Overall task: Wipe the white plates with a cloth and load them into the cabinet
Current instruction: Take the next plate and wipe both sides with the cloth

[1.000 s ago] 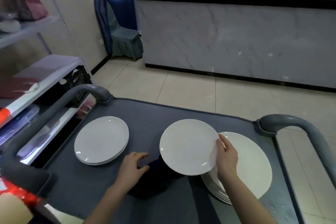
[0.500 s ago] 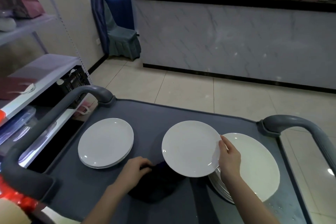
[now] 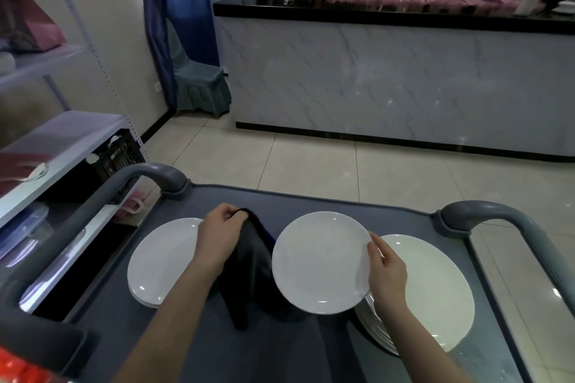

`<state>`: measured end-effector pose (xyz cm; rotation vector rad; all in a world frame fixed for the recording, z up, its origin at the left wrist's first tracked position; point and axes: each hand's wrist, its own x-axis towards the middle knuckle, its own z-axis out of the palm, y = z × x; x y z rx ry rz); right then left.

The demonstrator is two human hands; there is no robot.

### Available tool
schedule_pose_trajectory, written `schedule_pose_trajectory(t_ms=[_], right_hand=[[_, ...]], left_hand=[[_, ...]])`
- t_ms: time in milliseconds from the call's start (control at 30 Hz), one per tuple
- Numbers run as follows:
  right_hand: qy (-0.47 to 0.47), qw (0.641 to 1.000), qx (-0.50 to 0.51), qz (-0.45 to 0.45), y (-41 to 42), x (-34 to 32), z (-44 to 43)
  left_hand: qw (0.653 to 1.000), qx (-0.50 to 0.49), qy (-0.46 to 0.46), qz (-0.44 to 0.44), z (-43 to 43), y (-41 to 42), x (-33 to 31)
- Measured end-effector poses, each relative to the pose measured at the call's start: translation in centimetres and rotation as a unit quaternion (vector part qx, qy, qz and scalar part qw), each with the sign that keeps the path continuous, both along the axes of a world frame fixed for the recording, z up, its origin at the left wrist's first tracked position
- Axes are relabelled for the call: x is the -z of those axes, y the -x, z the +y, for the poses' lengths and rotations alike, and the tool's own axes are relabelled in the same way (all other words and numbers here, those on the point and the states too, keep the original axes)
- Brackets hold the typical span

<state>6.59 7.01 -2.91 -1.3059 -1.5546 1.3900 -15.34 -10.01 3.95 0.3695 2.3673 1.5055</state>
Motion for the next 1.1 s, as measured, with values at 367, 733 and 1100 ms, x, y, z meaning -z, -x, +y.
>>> schedule_pose_trajectory(t_ms=[367,733,1100], right_hand=[[-0.003,1.0,0.004,0.01,0.7,-0.6,-0.8],[0.045,0.998,0.021,0.046,0.6,-1.6,-0.8],[0.026,0.996,0.047,0.069,0.7,-2.0,-2.1]], left_hand=[[0.926,0.361,0.102,-0.029,3.7,-7.9,0.7],[0.765,0.525,0.168,0.333,1.8,-8.0,5.9],[0.809,0.409,0.25,0.34,7.2,-6.8,4.7]])
